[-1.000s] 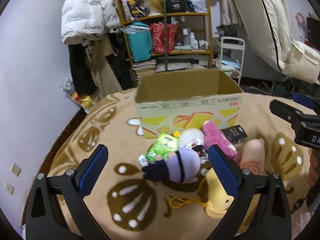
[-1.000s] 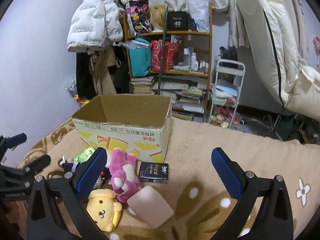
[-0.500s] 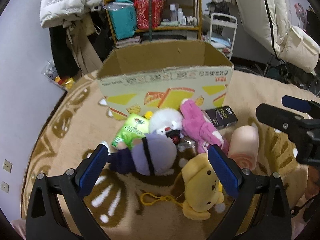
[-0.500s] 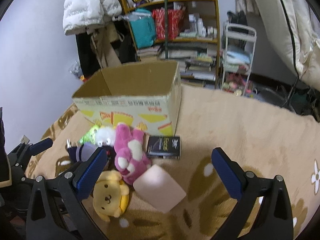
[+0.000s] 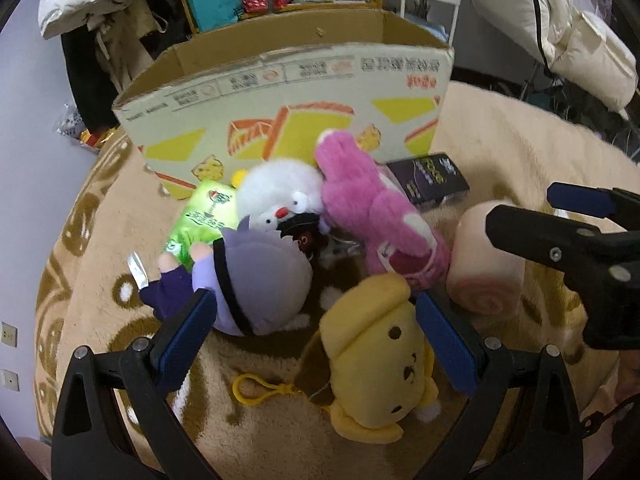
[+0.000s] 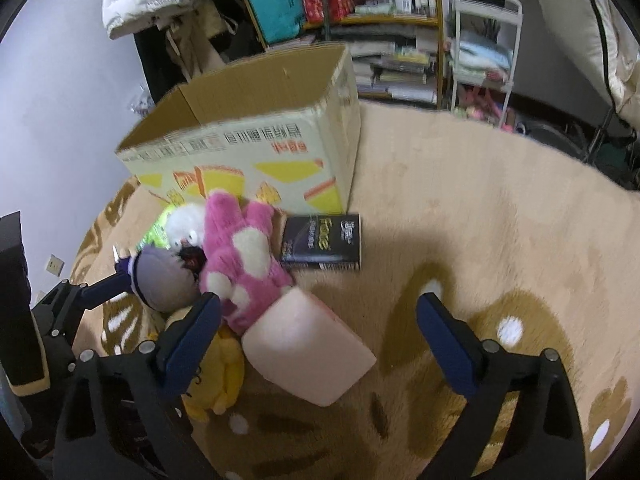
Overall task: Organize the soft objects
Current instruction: 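Lower the left tool onto the yellow plush dog while the right tool approaches the pink cushion, then close the left tool on the yellow dog while the right tool grips the pink cushion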
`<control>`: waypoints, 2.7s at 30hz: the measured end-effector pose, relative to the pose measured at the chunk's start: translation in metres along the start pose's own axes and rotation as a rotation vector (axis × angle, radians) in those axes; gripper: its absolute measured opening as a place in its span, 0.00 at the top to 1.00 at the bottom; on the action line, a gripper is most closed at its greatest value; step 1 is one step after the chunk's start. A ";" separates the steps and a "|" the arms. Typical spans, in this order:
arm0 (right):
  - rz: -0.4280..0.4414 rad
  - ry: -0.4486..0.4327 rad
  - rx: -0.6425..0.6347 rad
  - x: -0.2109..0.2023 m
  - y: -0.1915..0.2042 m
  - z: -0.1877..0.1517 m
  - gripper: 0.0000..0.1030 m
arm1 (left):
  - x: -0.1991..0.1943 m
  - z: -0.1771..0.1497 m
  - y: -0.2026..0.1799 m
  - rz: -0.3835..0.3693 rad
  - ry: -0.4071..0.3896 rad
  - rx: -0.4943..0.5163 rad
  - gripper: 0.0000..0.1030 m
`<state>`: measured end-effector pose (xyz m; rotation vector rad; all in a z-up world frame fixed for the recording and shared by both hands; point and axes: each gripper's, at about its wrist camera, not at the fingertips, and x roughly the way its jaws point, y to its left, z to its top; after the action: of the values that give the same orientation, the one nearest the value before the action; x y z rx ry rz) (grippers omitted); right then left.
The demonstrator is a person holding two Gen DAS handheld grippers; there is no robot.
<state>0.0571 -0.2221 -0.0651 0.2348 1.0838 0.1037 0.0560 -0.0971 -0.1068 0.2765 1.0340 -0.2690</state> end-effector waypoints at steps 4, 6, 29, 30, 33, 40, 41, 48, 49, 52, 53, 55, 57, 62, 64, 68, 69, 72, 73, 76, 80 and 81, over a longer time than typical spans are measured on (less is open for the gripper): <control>0.018 0.058 0.004 0.010 -0.003 -0.003 0.12 | 0.004 -0.002 -0.007 0.023 -0.004 0.034 0.04; 0.028 0.075 0.002 0.015 -0.003 -0.004 0.20 | 0.005 -0.002 -0.008 0.034 -0.005 0.040 0.04; 0.072 0.087 -0.015 0.012 0.000 -0.005 0.44 | -0.014 -0.010 -0.033 -0.026 -0.044 0.112 0.18; 0.073 0.087 -0.015 0.012 0.001 -0.005 0.44 | -0.014 -0.010 -0.033 -0.028 -0.040 0.110 0.18; 0.074 0.085 -0.011 0.011 -0.001 -0.006 0.45 | -0.013 -0.010 -0.030 -0.025 -0.036 0.102 0.19; 0.074 0.085 -0.010 0.010 -0.001 -0.006 0.45 | -0.003 -0.013 -0.031 -0.034 0.014 0.089 0.27; 0.074 0.085 -0.010 0.011 -0.001 -0.006 0.46 | -0.001 -0.013 -0.029 -0.036 0.021 0.085 0.28; 0.079 0.086 -0.024 0.011 0.001 -0.006 0.57 | 0.007 -0.013 -0.020 -0.089 0.059 0.033 0.47; 0.078 0.085 -0.026 0.010 0.002 -0.006 0.57 | 0.007 -0.013 -0.020 -0.091 0.056 0.031 0.49; 0.074 0.079 -0.030 0.010 0.002 -0.006 0.60 | 0.005 -0.016 -0.015 -0.098 0.048 0.020 0.53; 0.074 0.076 -0.030 0.009 0.002 -0.006 0.61 | 0.003 -0.016 -0.013 -0.101 0.042 0.016 0.53; 0.071 0.069 -0.033 0.007 0.004 -0.006 0.63 | -0.002 -0.017 -0.009 -0.097 0.027 0.010 0.54; 0.068 0.061 -0.040 0.005 0.006 -0.007 0.67 | -0.008 -0.016 -0.009 -0.088 0.000 0.006 0.55; 0.047 0.019 -0.064 -0.007 0.011 -0.009 0.73 | -0.024 -0.017 -0.006 -0.067 -0.061 0.005 0.56; 0.049 -0.019 -0.075 -0.016 0.014 -0.010 0.74 | -0.034 -0.018 -0.004 -0.049 -0.102 0.013 0.56; 0.045 -0.120 -0.110 -0.042 0.023 -0.012 0.75 | -0.057 -0.020 0.002 -0.018 -0.195 0.003 0.56; 0.039 -0.145 -0.120 -0.048 0.026 -0.013 0.75 | -0.063 -0.021 0.004 -0.006 -0.223 0.000 0.56; 0.024 -0.206 -0.140 -0.062 0.032 -0.014 0.75 | -0.079 -0.021 0.010 0.039 -0.294 -0.014 0.56; 0.022 -0.224 -0.144 -0.066 0.034 -0.015 0.75 | -0.084 -0.021 0.013 0.051 -0.315 -0.021 0.56; 0.008 -0.281 -0.165 -0.077 0.041 -0.015 0.75 | -0.098 -0.022 0.022 0.078 -0.366 -0.037 0.56; -0.012 -0.369 -0.196 -0.092 0.049 -0.015 0.75 | -0.116 -0.021 0.035 0.111 -0.435 -0.056 0.56; -0.015 -0.382 -0.201 -0.094 0.050 -0.014 0.75 | -0.120 -0.020 0.039 0.120 -0.451 -0.065 0.56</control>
<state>0.0027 -0.1901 0.0221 0.0607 0.6887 0.1474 -0.0047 -0.0428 -0.0079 0.2056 0.5771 -0.1774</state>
